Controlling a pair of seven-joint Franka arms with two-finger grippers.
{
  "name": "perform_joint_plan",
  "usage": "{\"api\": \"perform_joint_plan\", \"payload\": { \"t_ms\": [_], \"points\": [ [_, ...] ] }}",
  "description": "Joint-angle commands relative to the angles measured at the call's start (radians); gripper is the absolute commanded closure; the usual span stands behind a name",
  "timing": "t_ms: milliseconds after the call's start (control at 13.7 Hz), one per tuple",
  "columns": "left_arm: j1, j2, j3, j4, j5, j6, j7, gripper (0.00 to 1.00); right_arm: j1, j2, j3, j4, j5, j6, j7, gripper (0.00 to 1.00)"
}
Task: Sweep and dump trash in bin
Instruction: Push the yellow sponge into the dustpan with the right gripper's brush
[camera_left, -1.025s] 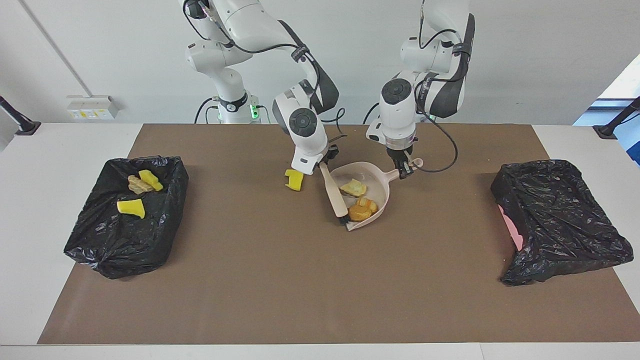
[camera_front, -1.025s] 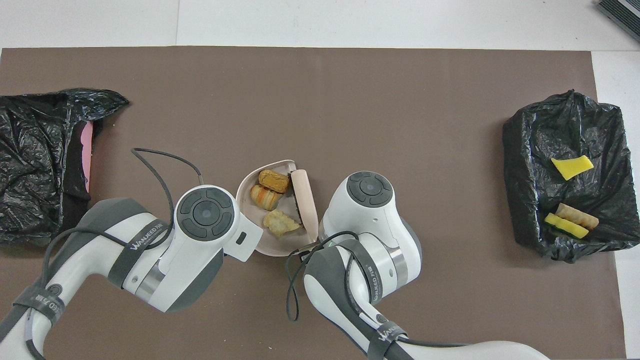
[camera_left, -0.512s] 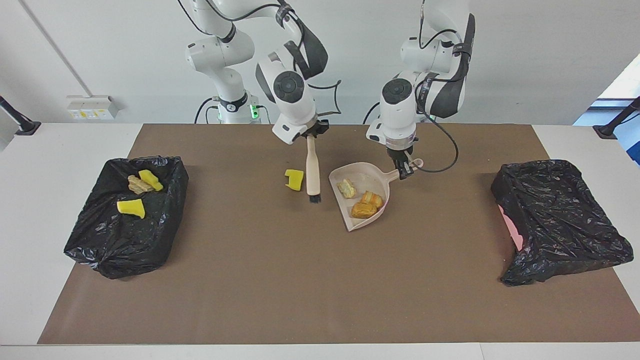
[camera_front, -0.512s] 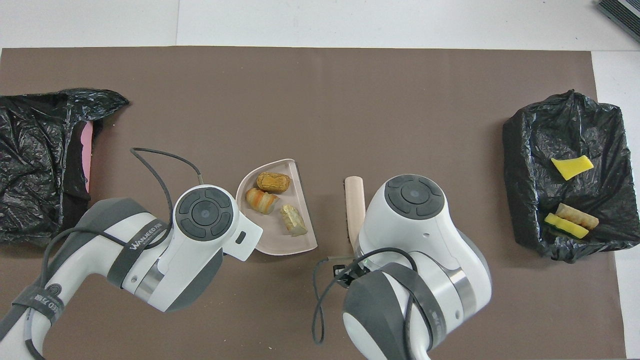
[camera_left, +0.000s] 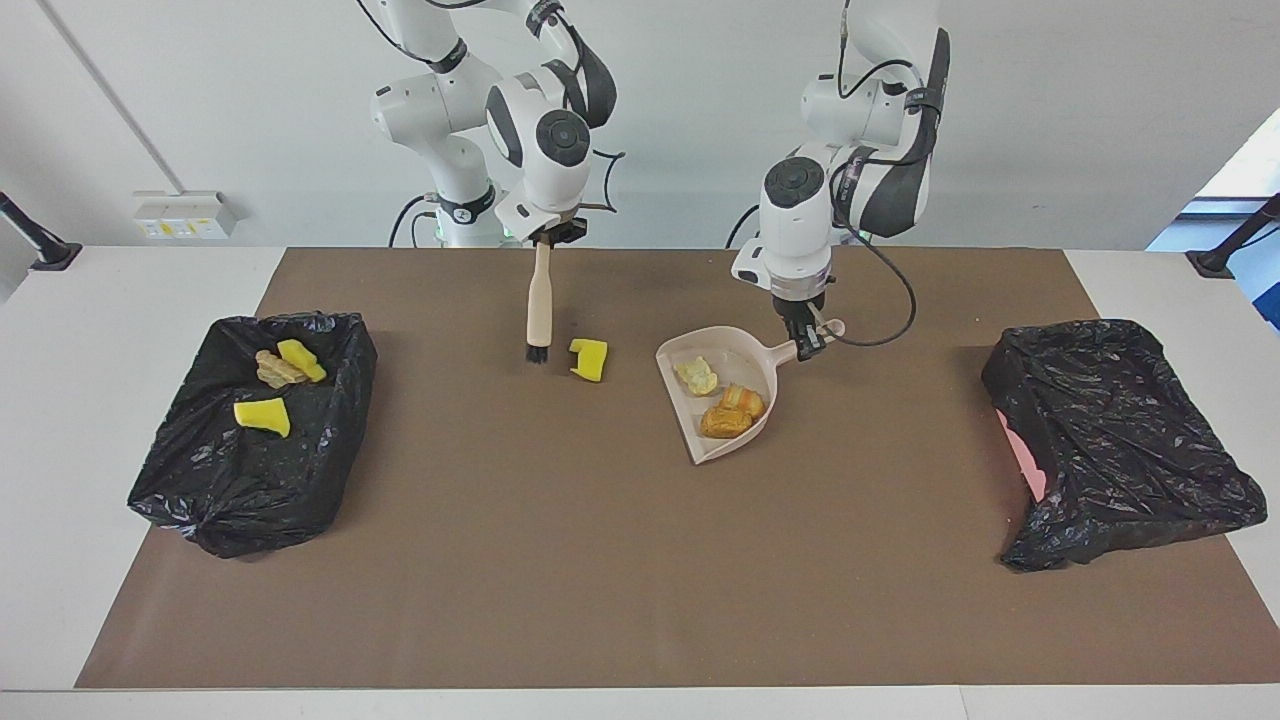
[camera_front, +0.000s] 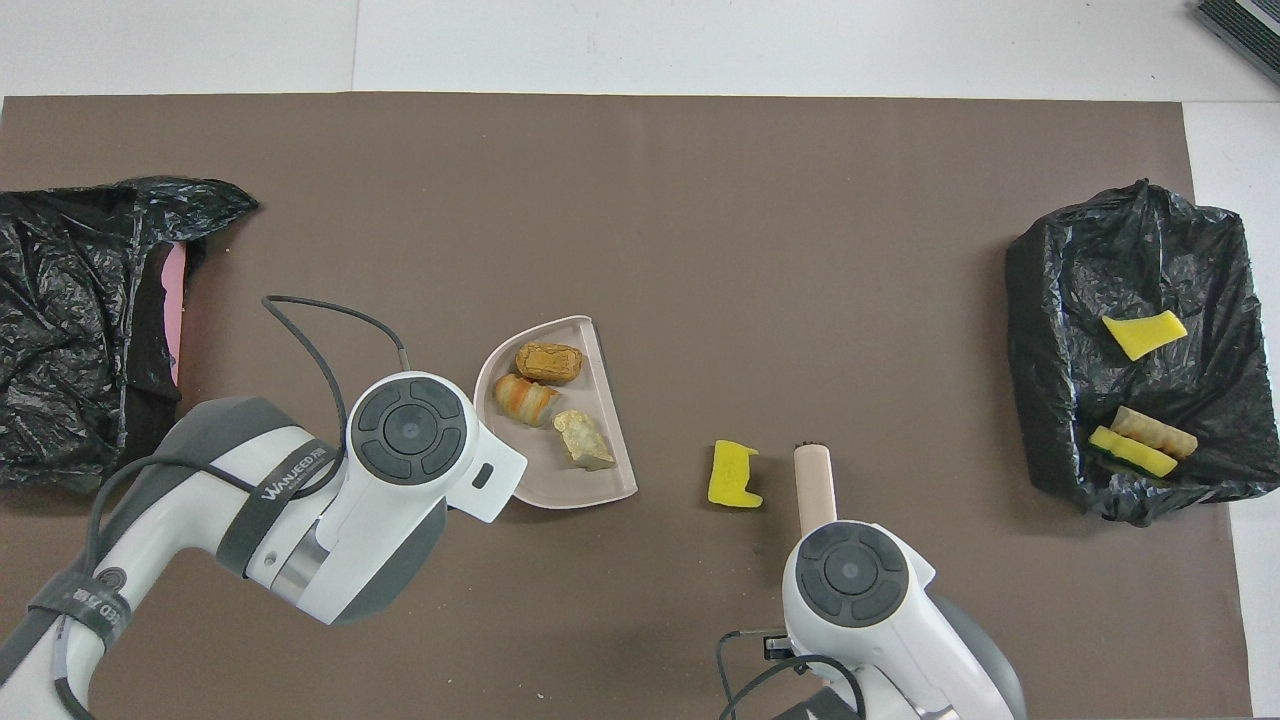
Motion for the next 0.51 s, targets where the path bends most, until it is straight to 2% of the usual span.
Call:
{"api": "perform_joint_plan", "payload": {
  "t_ms": [0, 146, 366, 439],
  "points": [
    [-0.003, -0.017, -0.003, -0.03, 0.013, 0.031, 0.049, 1.0, 0.012, 0.097, 0.005, -0.029, -0.001, 0.158, -0.01, 1.0],
    [-0.004, -0.014, -0.004, -0.03, 0.013, 0.023, 0.056, 1.0, 0.03, 0.217, 0.007, -0.006, 0.075, 0.361, -0.055, 1.0],
    [-0.038, 0.012, -0.004, -0.03, 0.013, 0.022, 0.053, 1.0, 0.102, 0.285, 0.013, 0.132, 0.156, 0.363, -0.145, 1.0],
    [-0.038, 0.012, -0.004, -0.03, 0.013, 0.016, 0.051, 1.0, 0.106, 0.306, 0.014, 0.157, 0.224, 0.383, -0.164, 1.0]
  ]
}}
